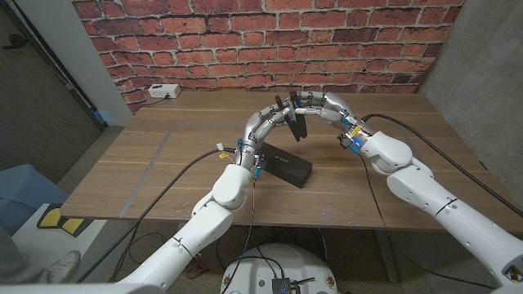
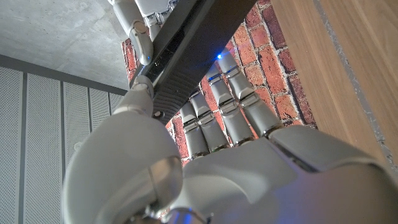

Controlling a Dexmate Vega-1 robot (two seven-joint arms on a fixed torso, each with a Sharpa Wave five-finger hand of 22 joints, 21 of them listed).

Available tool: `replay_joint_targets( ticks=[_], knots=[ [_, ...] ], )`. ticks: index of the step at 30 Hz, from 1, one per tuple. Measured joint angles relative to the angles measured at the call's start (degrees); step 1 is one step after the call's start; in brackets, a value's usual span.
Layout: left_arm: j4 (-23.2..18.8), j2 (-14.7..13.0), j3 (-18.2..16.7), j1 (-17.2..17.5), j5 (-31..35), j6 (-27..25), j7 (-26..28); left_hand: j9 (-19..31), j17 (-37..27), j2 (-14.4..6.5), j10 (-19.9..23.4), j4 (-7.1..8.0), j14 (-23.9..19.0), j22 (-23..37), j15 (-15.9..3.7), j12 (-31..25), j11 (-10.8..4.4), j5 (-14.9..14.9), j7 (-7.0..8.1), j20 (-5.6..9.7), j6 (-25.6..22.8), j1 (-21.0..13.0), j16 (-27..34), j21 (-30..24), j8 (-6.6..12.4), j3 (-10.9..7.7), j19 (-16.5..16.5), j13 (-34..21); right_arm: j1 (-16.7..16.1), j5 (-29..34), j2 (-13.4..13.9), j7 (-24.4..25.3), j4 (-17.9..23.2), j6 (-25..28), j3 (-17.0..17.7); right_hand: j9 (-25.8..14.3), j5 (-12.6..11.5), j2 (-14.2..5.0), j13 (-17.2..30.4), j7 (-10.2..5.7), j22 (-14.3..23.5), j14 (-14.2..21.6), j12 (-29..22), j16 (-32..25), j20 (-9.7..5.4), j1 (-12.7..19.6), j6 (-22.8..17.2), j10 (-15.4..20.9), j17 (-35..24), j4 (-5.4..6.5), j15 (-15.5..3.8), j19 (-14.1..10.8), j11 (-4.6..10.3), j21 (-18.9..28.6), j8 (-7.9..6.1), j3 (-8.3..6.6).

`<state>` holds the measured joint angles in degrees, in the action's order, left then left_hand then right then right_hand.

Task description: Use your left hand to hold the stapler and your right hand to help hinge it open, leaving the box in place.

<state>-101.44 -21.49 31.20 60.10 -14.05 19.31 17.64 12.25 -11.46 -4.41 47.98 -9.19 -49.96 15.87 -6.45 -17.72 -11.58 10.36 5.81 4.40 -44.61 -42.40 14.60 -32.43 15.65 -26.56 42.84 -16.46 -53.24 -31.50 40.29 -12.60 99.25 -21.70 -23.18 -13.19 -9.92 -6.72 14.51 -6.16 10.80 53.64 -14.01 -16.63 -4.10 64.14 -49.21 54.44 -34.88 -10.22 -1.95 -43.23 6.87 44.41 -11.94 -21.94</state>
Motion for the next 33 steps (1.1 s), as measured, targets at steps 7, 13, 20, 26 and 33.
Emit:
replay_joint_targets(
  ticks=[7, 13, 20, 26, 33],
  knots=[
    [0.57, 0.50, 0.00, -0.31, -0.15, 0.95, -0.16, 0.00, 0.00, -0.18, -0.01, 0.00, 0.00, 0.00, 0.00, 0.09, 0.01, -0.01, 0.22, 0.09, 0.23, 0.18, 0.00, -0.22, -0.01, 0.00, -0.09, 0.05, -0.44, 0.27, -0.51, 0.78, 0.02, -0.66, 0.26, 0.00, 0.14, 0.00, 0.00, 0.02, 0.00, 0.10, 0.00, 0.00, 0.00, 0.00, -0.02, 0.01, 0.00, 0.00, 0.10, 0.00, -0.01, 0.34, 0.00, 0.00],
    [1.01, 0.86, 0.00, -0.44, -0.16, 1.56, -0.18, 0.00, -0.01, -0.24, -0.02, 0.00, -0.22, -0.01, -0.21, 0.22, 0.01, -0.02, 0.22, 0.09, 0.23, 0.24, -0.06, -0.45, -0.19, 0.00, -0.08, 0.05, -0.88, 0.53, -0.93, 1.95, 0.05, -0.96, 0.48, 0.00, -0.07, 0.00, 0.00, 0.45, 0.00, 0.63, 0.00, 0.00, 0.21, 0.00, -0.46, 0.74, 0.06, 0.01, 0.22, -0.23, -0.74, 0.99, 0.00, 0.01],
    [1.40, 1.12, -0.22, -0.45, -0.16, 2.41, -0.18, 0.01, -0.01, -0.25, -0.11, 0.00, -0.31, -0.01, -0.30, 0.28, 0.11, 0.28, 0.22, 0.09, 0.23, 0.25, -0.22, -0.66, -0.35, 0.00, -0.08, -0.20, -1.14, 0.50, -1.40, 2.76, 0.11, -0.97, 0.66, 0.00, -0.08, 0.00, 0.00, 0.64, 0.00, 0.73, 0.00, 0.01, 0.30, 0.00, -0.65, 0.74, 0.35, 0.01, 0.31, -0.49, -0.74, 1.29, 0.00, 0.01],
    [1.76, 1.27, -0.50, -0.50, -0.27, 3.05, -0.06, 0.01, -0.01, -0.25, -0.09, 0.00, -0.41, -0.01, -0.20, 0.43, 0.10, 0.34, 0.22, 0.09, 0.23, 0.25, -0.21, -1.06, -0.42, 0.00, -0.08, -0.29, -1.26, 0.11, -1.81, 3.44, 0.09, -0.99, 0.89, 0.00, -0.07, 0.00, 0.00, 0.65, 0.00, 1.24, -0.01, -0.12, 0.63, 0.00, -0.65, 0.87, 0.40, -0.18, 0.42, -0.82, -0.85, 1.76, 0.00, -0.18],
    [2.05, 1.41, -0.62, -0.70, -0.27, 3.50, -0.27, 0.01, -0.01, -0.25, 0.02, 0.00, -0.41, -0.01, -0.20, 0.44, 0.00, 0.35, 0.22, 0.09, 0.23, 0.25, -0.42, -1.06, -0.46, 0.00, -0.08, -0.28, -1.48, -0.18, -2.29, 3.93, -0.03, -1.17, 0.99, 0.29, -0.03, 0.00, 0.00, 0.65, 0.00, 1.26, -0.01, -0.13, 0.62, 0.00, -0.65, 0.97, 0.40, -0.26, 0.42, -0.82, -0.95, 1.84, 0.00, -0.26]
  ],
)
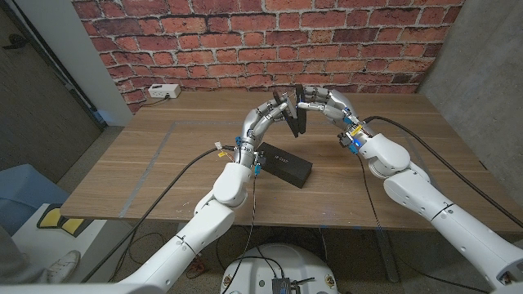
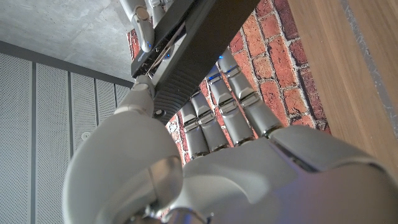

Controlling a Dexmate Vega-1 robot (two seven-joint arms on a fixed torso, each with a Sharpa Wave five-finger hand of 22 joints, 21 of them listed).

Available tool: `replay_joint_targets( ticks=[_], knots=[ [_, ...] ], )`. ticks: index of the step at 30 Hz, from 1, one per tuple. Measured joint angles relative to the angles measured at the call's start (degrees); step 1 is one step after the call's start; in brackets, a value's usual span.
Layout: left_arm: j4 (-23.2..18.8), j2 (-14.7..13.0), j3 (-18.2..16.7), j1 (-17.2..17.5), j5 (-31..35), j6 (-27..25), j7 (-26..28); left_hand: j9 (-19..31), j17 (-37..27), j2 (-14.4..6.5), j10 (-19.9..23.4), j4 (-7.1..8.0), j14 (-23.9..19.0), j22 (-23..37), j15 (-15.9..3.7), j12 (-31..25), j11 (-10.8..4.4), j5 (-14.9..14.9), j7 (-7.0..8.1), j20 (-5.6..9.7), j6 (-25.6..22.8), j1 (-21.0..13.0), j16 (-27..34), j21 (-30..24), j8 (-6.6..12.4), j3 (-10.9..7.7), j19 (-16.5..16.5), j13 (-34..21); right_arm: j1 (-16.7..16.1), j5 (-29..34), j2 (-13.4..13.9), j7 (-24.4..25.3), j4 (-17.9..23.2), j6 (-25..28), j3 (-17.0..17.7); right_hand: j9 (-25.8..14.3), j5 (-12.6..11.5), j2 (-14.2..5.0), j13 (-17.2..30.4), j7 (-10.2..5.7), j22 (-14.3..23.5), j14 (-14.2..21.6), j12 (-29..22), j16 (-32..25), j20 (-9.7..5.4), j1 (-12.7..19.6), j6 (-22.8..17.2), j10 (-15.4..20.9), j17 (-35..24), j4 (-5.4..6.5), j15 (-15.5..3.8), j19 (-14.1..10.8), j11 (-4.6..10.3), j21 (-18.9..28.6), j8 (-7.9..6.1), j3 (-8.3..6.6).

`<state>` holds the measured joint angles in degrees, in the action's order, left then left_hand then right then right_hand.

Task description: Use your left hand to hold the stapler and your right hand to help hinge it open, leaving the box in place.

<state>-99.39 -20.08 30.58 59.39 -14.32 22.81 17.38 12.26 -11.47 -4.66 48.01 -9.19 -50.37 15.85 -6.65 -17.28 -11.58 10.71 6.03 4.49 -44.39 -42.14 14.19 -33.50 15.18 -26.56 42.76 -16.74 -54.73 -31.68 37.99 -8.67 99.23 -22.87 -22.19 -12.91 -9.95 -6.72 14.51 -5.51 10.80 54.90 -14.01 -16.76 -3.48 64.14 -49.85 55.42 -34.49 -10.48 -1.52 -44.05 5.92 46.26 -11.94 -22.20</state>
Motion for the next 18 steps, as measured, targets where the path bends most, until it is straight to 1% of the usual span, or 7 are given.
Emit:
replay_joint_targets(
  ticks=[16, 18],
  knots=[
    [0.42, 0.30, -0.19, -0.18, -0.38, 0.66, -0.38, 0.00, 0.00, -0.15, -0.01, 0.00, 0.00, -0.12, 0.00, 0.22, 0.02, -0.06, 0.00, 0.00, 0.00, 0.15, -0.22, -0.23, -0.42, 0.00, 0.00, 0.07, -0.36, -1.14, -0.88, 0.44, -0.33, -0.32, 0.43, 0.03, -0.05, 0.00, 0.00, 0.00, -0.30, 0.28, -0.01, -0.21, -0.01, 0.00, 0.00, 0.00, 0.00, 0.01, 0.08, 0.01, 0.00, 0.56, 0.00, 0.01],
    [0.44, 0.35, -0.26, -0.18, -0.45, 0.72, -0.38, 0.00, 0.00, -0.15, -0.01, 0.00, 0.00, -0.13, 0.00, 0.22, 0.02, -0.07, 0.00, -0.02, 0.00, 0.15, -0.44, -0.93, -0.43, 0.00, 0.11, 0.11, -0.37, -1.50, -1.05, 0.44, -0.41, -0.34, 0.51, 0.02, -0.05, 0.00, 0.00, 0.00, -0.30, 0.30, -0.01, -0.21, -0.01, 0.00, -0.01, 0.00, 0.00, 0.01, 0.10, 0.01, 0.01, 0.56, 0.00, 0.01]
  ],
)
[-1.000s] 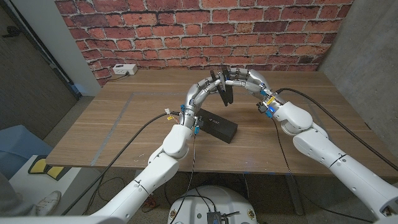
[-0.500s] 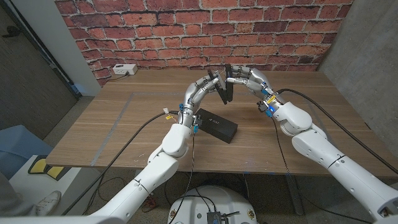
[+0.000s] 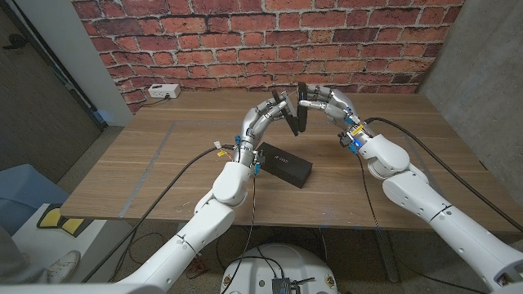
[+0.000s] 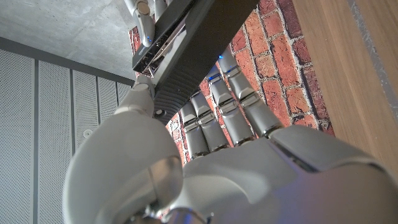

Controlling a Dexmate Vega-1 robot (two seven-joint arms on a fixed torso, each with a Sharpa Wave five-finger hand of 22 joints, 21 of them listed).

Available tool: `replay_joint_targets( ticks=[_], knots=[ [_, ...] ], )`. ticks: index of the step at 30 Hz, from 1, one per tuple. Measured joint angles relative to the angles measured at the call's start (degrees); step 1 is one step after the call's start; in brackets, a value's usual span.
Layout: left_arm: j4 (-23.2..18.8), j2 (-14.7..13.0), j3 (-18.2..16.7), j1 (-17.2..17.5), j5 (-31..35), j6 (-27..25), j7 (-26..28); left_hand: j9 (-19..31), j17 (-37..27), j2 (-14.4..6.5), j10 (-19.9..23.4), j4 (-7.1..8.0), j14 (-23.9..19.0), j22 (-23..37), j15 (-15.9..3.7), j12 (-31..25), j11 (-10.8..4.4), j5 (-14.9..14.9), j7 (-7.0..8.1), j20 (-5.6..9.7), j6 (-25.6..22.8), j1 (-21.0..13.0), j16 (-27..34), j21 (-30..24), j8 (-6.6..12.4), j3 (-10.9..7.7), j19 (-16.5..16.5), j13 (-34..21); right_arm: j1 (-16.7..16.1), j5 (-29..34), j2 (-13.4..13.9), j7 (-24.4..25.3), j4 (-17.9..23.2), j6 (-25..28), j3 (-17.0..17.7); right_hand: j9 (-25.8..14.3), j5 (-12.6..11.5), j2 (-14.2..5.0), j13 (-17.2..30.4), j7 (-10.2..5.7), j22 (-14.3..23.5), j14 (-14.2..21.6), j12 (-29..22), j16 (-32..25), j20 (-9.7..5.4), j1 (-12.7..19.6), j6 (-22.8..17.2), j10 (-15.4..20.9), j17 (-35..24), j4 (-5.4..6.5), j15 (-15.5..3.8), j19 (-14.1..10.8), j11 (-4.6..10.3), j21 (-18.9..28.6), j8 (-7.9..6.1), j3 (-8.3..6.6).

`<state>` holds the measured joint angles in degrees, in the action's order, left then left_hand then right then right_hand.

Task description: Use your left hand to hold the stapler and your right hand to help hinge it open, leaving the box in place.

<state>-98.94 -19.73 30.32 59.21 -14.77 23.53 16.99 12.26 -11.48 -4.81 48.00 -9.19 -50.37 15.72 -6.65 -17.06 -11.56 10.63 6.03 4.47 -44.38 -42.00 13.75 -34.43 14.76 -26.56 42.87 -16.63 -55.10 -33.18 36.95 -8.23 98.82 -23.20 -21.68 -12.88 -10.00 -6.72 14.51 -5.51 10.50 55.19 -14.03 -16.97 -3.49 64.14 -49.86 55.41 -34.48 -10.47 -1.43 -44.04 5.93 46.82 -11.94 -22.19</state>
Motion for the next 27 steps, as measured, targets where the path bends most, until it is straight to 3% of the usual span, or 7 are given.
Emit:
replay_joint_targets(
  ticks=[6, 27],
  knots=[
    [0.00, 0.03, -0.08, 0.09, -0.14, 0.01, 0.01, 0.00, -0.40, 0.00, 0.00, 0.09, -0.84, 0.03, -0.24, 0.00, 0.01, 0.20, 0.30, 0.40, 0.30, 0.00, 0.00, -1.19, 0.00, 0.09, 1.58, -0.25, 0.00, -0.62, -0.25, -0.04, -0.27, -0.02, 0.13, -0.04, 0.00, 0.00, 0.00, 0.01, 0.01, 0.52, -0.62, -0.36, 0.00, 0.00, -0.01, -0.01, 0.00, 0.01, 0.29, 0.00, 0.01, 0.91, 0.00, 0.00],
    [0.54, 1.41, -0.71, 1.31, -2.23, 1.99, 0.30, 0.14, -0.89, 0.00, 0.01, 0.09, -1.87, 0.74, -0.41, 0.56, -0.04, 0.20, 0.30, 0.20, 0.30, 0.00, 0.24, -2.45, -0.24, 0.09, 1.34, -0.44, -0.12, -2.58, -1.07, 0.01, -0.84, -0.50, 1.10, -0.31, 0.23, 0.00, 0.00, 0.10, 0.07, 1.04, -1.32, -0.44, -0.33, 0.00, -0.09, -0.25, 0.00, 0.02, 0.20, -0.33, 0.25, 1.32, 0.00, 0.02]
  ],
)
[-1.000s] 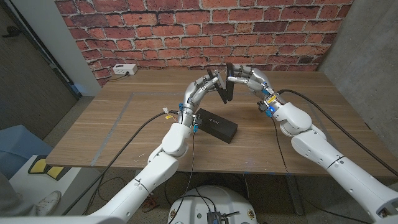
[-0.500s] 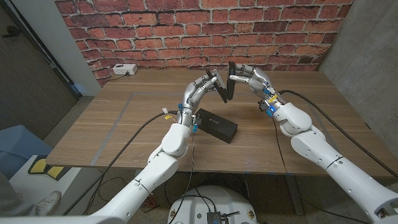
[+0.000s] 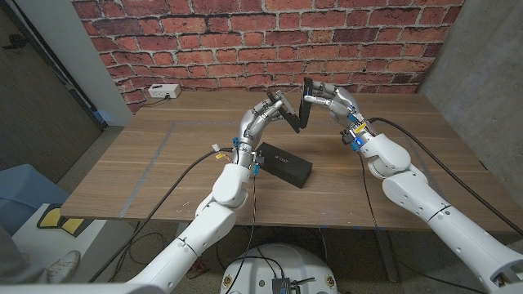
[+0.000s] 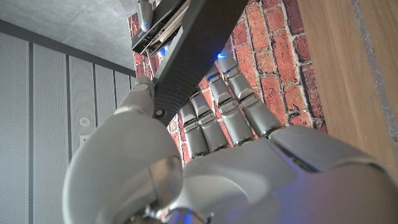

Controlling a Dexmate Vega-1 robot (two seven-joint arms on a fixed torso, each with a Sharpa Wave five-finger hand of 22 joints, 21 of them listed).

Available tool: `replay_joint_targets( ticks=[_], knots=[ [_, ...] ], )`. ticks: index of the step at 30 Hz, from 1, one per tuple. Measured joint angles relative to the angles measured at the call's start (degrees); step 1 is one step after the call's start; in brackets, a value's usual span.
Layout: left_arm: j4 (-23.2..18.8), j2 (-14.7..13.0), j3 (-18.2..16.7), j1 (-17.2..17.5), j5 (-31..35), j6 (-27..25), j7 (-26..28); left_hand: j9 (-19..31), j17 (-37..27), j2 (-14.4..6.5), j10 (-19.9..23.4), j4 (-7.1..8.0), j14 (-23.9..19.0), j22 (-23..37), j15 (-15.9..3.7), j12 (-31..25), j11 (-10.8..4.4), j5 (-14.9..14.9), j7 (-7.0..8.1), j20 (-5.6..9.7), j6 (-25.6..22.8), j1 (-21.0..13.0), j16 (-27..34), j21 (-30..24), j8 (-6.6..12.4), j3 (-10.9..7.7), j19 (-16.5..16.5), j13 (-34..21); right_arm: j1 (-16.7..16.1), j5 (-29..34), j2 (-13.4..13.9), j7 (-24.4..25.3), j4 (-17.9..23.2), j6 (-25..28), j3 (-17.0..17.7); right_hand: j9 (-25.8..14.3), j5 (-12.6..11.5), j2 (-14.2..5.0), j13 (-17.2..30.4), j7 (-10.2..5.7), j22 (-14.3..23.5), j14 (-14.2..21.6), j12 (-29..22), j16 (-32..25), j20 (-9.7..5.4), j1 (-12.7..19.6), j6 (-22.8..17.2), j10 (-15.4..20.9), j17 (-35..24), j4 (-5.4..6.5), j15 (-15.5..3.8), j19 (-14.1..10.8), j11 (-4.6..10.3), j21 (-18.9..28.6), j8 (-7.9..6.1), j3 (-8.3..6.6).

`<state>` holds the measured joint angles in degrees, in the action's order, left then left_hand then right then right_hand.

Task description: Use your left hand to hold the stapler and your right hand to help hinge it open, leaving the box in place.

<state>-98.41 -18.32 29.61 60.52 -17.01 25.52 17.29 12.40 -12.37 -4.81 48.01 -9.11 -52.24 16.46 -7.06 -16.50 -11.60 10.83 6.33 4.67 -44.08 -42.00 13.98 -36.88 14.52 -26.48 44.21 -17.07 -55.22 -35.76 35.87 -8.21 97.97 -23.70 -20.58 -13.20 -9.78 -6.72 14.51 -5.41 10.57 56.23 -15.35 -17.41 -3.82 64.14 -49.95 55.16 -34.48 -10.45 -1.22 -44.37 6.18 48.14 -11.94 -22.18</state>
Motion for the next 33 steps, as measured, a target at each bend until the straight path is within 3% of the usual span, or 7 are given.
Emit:
replay_joint_targets(
  ticks=[17, 33],
  knots=[
    [0.23, 1.06, -0.89, 0.93, -0.80, 2.18, 0.75, 0.00, -0.31, 0.00, 0.10, 0.00, -0.99, 0.20, -0.40, 0.32, -0.09, -0.06, 0.00, 0.00, -0.01, 0.00, 0.42, -0.85, -0.17, 0.00, -0.01, -0.17, -0.33, -0.15, -0.26, 1.43, -0.03, 0.14, 0.94, -0.09, 0.00, 0.00, 0.00, 0.00, 1.10, 0.82, -1.00, -0.90, -1.29, 0.00, 0.01, -0.01, 0.00, -0.10, -0.24, -1.32, 0.01, 1.76, 0.00, -0.09],
    [0.60, 1.75, -1.79, 1.45, -0.02, 3.18, 1.99, 0.27, 0.47, 0.00, 0.08, -0.01, -0.44, 0.14, -0.30, 0.36, -0.10, 0.01, 0.01, -0.28, 0.00, 0.00, -0.28, -1.50, -0.22, -0.01, -1.16, -0.23, -0.78, -1.18, -0.91, 2.83, -0.51, 0.24, 2.14, -0.10, 0.00, 0.00, 1.75, -0.01, 0.62, 0.80, -0.99, -1.71, -1.30, -0.01, 0.02, -0.01, 0.00, -0.10, -0.25, -0.84, 0.01, 1.50, -0.24, -0.08]
  ],
)
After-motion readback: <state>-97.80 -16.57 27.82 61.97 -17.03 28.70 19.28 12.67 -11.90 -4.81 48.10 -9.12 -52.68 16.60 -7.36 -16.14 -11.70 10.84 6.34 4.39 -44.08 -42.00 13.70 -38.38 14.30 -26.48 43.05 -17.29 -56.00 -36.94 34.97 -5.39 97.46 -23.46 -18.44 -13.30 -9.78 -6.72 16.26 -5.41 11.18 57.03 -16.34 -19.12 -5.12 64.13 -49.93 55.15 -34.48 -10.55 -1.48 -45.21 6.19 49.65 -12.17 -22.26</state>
